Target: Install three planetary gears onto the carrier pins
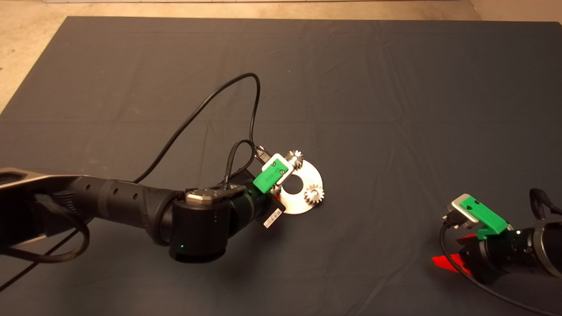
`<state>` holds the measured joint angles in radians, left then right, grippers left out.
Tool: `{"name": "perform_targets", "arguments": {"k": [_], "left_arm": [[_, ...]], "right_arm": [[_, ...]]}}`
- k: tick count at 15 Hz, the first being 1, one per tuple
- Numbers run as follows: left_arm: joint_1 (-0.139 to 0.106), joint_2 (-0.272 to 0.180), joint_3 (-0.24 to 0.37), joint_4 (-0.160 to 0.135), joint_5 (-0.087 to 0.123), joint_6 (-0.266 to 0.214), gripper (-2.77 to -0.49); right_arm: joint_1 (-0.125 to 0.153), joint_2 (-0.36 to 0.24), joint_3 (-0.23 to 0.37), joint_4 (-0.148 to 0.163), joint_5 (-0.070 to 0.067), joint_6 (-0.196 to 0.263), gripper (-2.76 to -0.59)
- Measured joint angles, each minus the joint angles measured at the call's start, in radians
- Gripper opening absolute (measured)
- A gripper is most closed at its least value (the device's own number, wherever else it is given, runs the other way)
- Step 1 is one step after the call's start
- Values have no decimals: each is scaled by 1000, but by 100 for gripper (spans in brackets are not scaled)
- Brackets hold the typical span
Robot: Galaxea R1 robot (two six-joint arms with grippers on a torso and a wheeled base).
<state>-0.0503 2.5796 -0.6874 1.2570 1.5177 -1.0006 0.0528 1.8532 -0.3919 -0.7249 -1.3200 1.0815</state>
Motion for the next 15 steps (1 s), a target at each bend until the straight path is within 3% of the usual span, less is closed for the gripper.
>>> {"name": "perform_targets", "arguments": {"k": [15], "left_arm": [[6, 0, -16, 1, -4, 5, -257]], "right_arm": [[0, 0, 0, 0, 0, 0, -144]]}}
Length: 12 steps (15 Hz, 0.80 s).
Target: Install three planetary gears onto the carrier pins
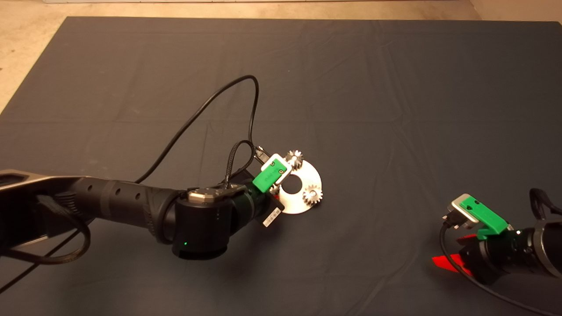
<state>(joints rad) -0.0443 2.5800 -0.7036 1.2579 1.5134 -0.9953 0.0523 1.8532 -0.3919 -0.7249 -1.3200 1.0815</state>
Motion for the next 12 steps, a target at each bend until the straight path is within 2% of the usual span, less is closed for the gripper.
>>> {"name": "perform_targets", "arguments": {"k": [2, 3, 9, 12], "left_arm": [[0, 0, 0, 0, 0, 2, -255], [0, 0, 0, 0, 0, 2, -244], [0, 0, 0, 1, 6, 3, -221], [13, 0, 0, 3, 10, 3, -216]], "right_arm": [[0, 0, 0, 0, 0, 0, -144], [0, 0, 0, 0, 0, 0, -144], [0, 0, 0, 0, 0, 0, -144], [0, 0, 0, 0, 0, 0, -144]]}}
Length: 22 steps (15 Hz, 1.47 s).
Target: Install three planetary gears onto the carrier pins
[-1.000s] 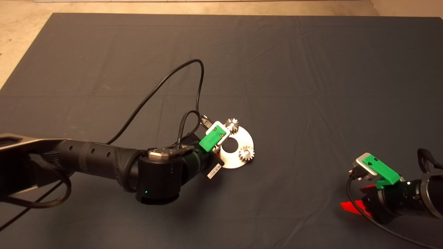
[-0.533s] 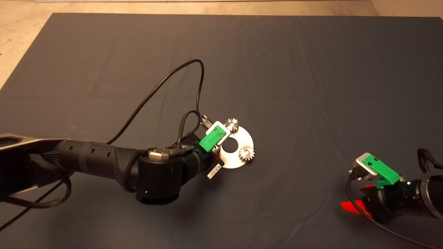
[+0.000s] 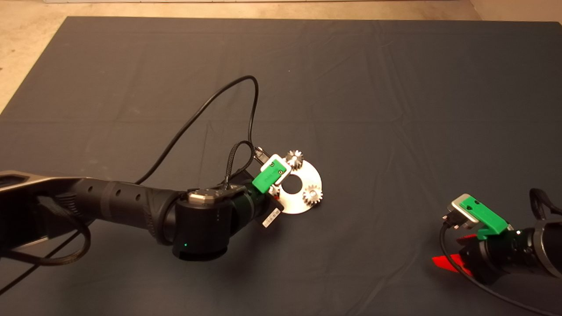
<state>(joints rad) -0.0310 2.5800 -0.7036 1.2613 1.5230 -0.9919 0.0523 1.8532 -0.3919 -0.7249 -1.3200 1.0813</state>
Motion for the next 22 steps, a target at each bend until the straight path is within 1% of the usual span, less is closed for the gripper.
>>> {"name": "perform_targets", "arguments": {"k": [1, 3, 4, 7, 8, 9, 10, 11, 12, 13, 14, 15, 16, 17, 18, 19, 20, 21, 22], "left_arm": [[1, 0, 0, 0, 0, 2, -207], [1, 0, 8, 0, 1, 2, -206], [0, 0, 27, 1, 3, 2, -206], [0, 2, 146, 0, 2, 1, -206], [0, 2, 168, -2, 0, -3, -206], [-3, 1, 183, -12, 3, -11, -206], [-7, -1, 202, -31, 3, -24, -206], [-9, -3, 221, -55, 2, -49, -206], [-11, -7, 230, -91, 2, -88, -206], [-11, -14, 232, -133, 3, -141, -206], [-11, -23, 232, -175, 3, -197, -206], [-11, -26, 232, -207, 4, -238, -206], [-12, -31, 231, -243, 4, -259, -206], [-17, -31, 230, -294, 3, -281, -206], [-25, -36, 230, -360, 3, -307, -206], [-30, -51, 230, -429, 3, -340, -206], [-36, -71, 238, -487, 4, -384, -206], [-48, -91, 262, -524, 4, -443, -206], [-65, -116, 294, -551, 2, -505, -206]], "right_arm": [[0, 0, 0, 0, 0, 0, -144], [0, 0, 0, 0, 0, 0, -144], [0, 0, 0, 0, 0, 0, -144], [0, 0, 0, 4, 0, 0, -144], [0, 0, 0, 6, 3, 0, -144], [0, 0, 0, 7, 5, 0, -144], [0, 4, 0, 21, 39, 0, -144], [0, 13, 0, 33, 45, 0, -144], [0, 38, 0, 54, 58, 0, -144], [0, 72, 0, 74, 65, 0, -144], [0, 107, 0, 88, 65, 1, -144], [1, 152, 0, 95, 62, 8, -144], [3, 220, 0, 101, 49, 22, -144], [4, 287, 0, 106, 35, 41, -144], [9, 336, 0, 114, 2, 65, -144], [23, 371, 0, 118, -64, 97, -144], [34, 404, 0, 119, -141, 130, -144], [40, 432, 0, 122, -192, 156, -144], [45, 474, -1, 125, -207, 186, -144]]}}
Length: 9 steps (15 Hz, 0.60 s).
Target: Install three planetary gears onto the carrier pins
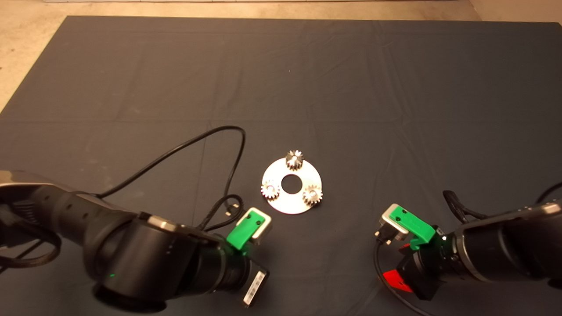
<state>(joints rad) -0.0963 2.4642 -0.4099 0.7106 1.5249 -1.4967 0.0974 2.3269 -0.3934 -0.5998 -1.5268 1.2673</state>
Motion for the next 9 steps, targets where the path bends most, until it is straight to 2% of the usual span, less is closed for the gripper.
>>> {"name": "perform_targets", "arguments": {"k": [1, 2, 4, 7, 9], "left_arm": [[-13, -26, 23, -21, 1, -44, -206], [-16, -43, 34, -37, 3, -66, -206], [-27, -44, 44, -58, 4, -78, -206], [-49, -49, 53, -59, 1, -107, -206], [-49, -49, 55, -60, 1, -132, -206]], "right_arm": [[6, 17, 0, 5, 4, 15, -144], [14, 16, 0, 6, 1, 24, -144], [16, -8, 0, 7, 0, 40, -144], [16, -86, 0, 13, -1, 60, -144], [16, -84, 0, 14, 7, 88, -144]]}}
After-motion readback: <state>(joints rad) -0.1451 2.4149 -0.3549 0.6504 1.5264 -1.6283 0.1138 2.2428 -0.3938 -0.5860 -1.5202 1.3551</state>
